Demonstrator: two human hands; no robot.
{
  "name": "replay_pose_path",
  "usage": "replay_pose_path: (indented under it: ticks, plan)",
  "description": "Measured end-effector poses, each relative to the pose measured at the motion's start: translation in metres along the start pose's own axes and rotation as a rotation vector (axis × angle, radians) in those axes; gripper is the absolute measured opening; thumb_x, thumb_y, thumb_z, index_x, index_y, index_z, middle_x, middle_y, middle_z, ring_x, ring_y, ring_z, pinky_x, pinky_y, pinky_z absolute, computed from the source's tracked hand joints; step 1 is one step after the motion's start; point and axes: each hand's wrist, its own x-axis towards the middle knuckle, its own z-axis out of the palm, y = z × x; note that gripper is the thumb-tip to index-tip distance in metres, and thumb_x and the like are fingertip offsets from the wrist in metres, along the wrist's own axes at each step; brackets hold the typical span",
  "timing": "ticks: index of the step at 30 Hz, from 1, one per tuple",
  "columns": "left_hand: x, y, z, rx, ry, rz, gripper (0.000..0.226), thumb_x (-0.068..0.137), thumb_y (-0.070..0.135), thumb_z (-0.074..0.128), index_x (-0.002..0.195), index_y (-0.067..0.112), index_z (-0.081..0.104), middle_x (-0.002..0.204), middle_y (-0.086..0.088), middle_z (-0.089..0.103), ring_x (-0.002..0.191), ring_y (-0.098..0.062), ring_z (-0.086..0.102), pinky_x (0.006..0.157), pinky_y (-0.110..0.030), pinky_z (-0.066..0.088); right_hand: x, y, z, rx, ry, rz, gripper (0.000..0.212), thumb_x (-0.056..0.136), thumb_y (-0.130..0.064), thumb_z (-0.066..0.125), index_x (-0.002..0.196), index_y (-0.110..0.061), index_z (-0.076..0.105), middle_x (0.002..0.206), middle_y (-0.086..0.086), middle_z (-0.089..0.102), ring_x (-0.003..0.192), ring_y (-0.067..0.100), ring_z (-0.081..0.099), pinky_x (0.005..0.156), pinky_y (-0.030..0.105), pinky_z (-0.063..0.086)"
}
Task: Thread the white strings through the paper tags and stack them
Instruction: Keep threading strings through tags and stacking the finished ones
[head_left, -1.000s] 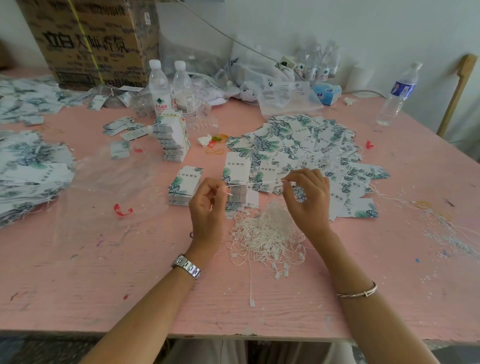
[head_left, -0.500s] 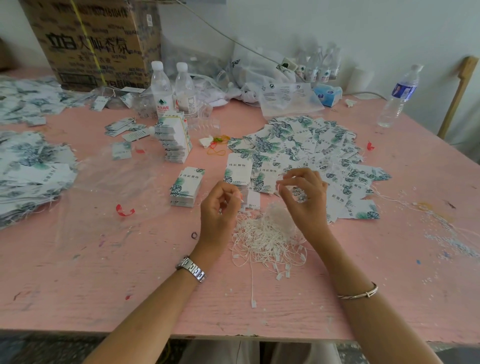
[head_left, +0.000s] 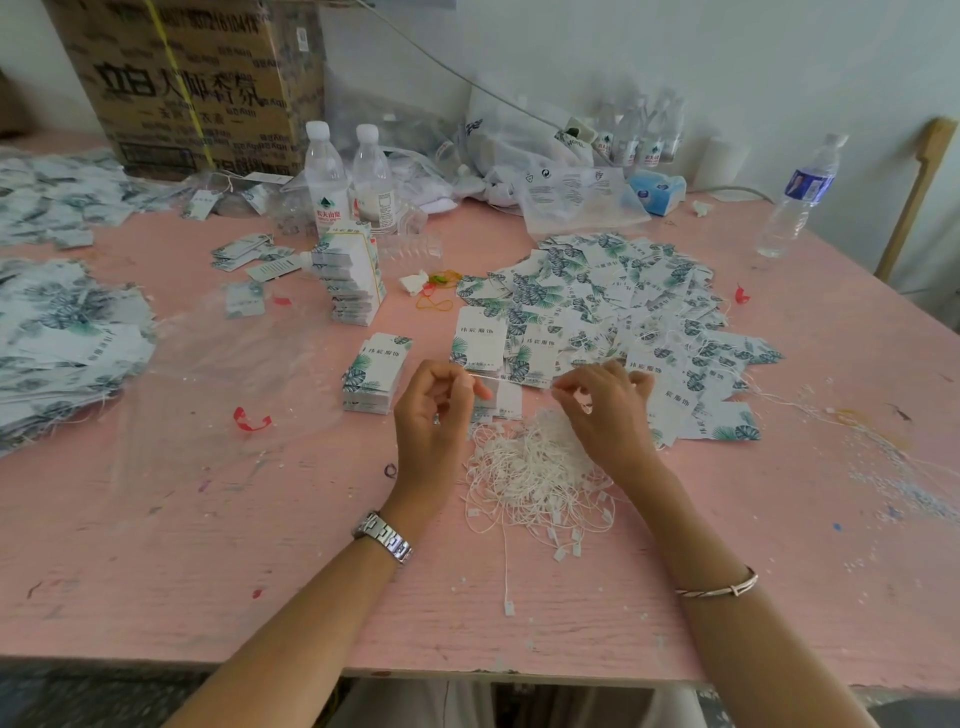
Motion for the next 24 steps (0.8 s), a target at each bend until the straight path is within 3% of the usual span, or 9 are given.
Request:
replay_pose_path:
  ticks: [3, 7, 9, 13, 17, 21, 24]
  plan:
    - [0.0, -0.002, 0.001, 0.059, -0.001, 0.012, 0.01, 0.102, 0.01, 0.055, 0.093, 0.013, 0.06, 0.079, 0.01, 0.068, 0.071, -0.005, 0.06, 0.069, -0.027, 0.05, 0.001, 0.002, 0.0, -0.017, -0.015, 0.058, 0.005, 0.092, -0.02, 0.069, 0.094, -0.018, 0.073, 0.088, -0.011, 0.068, 0.093, 0.018, 0.055, 0.083, 0.028, 0.013]
    - [0.001, -0.006, 0.001, 0.148, 0.009, 0.021, 0.011, 0.101, 0.017, 0.058, 0.098, 0.025, 0.064, 0.084, 0.018, 0.069, 0.082, -0.02, 0.064, 0.078, -0.048, 0.053, 0.003, 0.005, -0.002, -0.053, -0.019, 0.179, 0.011, 0.095, -0.016, 0.065, 0.103, -0.016, 0.072, 0.097, -0.004, 0.072, 0.102, 0.021, 0.054, 0.084, 0.03, 0.015]
    - [0.001, -0.007, -0.001, 0.161, 0.013, 0.033, 0.011, 0.1, 0.019, 0.06, 0.1, 0.028, 0.065, 0.088, 0.019, 0.071, 0.085, -0.019, 0.066, 0.08, -0.049, 0.053, 0.003, 0.006, -0.004, -0.084, -0.017, 0.211, 0.013, 0.096, -0.014, 0.063, 0.106, -0.015, 0.072, 0.101, -0.002, 0.072, 0.101, 0.022, 0.053, 0.088, 0.034, 0.017]
    - [0.0, -0.006, 0.001, 0.157, 0.0, 0.071, 0.017, 0.099, 0.013, 0.063, 0.101, 0.029, 0.067, 0.093, 0.019, 0.073, 0.088, -0.008, 0.066, 0.077, -0.039, 0.051, 0.001, 0.008, -0.006, -0.154, -0.015, 0.243, 0.015, 0.095, -0.005, 0.06, 0.091, -0.014, 0.072, 0.094, -0.003, 0.072, 0.094, 0.023, 0.048, 0.084, 0.035, 0.017]
    - [-0.001, -0.005, 0.0, 0.114, 0.01, 0.122, 0.019, 0.098, 0.011, 0.063, 0.103, 0.028, 0.068, 0.093, 0.011, 0.074, 0.088, -0.016, 0.069, 0.078, -0.045, 0.054, 0.0, 0.009, -0.003, -0.241, -0.028, 0.293, 0.02, 0.091, 0.002, 0.054, 0.085, -0.009, 0.07, 0.088, 0.002, 0.071, 0.092, 0.024, 0.046, 0.077, 0.034, 0.012]
    - [-0.002, -0.004, 0.001, 0.064, -0.015, 0.093, 0.019, 0.097, 0.01, 0.064, 0.109, 0.024, 0.066, 0.095, 0.009, 0.075, 0.09, -0.014, 0.072, 0.082, -0.032, 0.055, 0.001, 0.01, -0.005, -0.225, -0.006, 0.334, 0.023, 0.09, -0.003, 0.058, 0.1, -0.014, 0.076, 0.101, 0.006, 0.066, 0.102, 0.026, 0.046, 0.084, 0.037, 0.018]
    - [-0.003, -0.006, 0.003, 0.065, -0.069, 0.064, 0.014, 0.096, 0.018, 0.067, 0.108, 0.026, 0.064, 0.094, 0.009, 0.075, 0.09, -0.017, 0.073, 0.081, -0.041, 0.056, 0.001, -0.003, -0.008, 0.052, 0.099, 0.167, 0.021, 0.096, -0.01, 0.059, 0.112, -0.011, 0.073, 0.115, 0.008, 0.063, 0.111, 0.025, 0.053, 0.096, 0.039, 0.029]
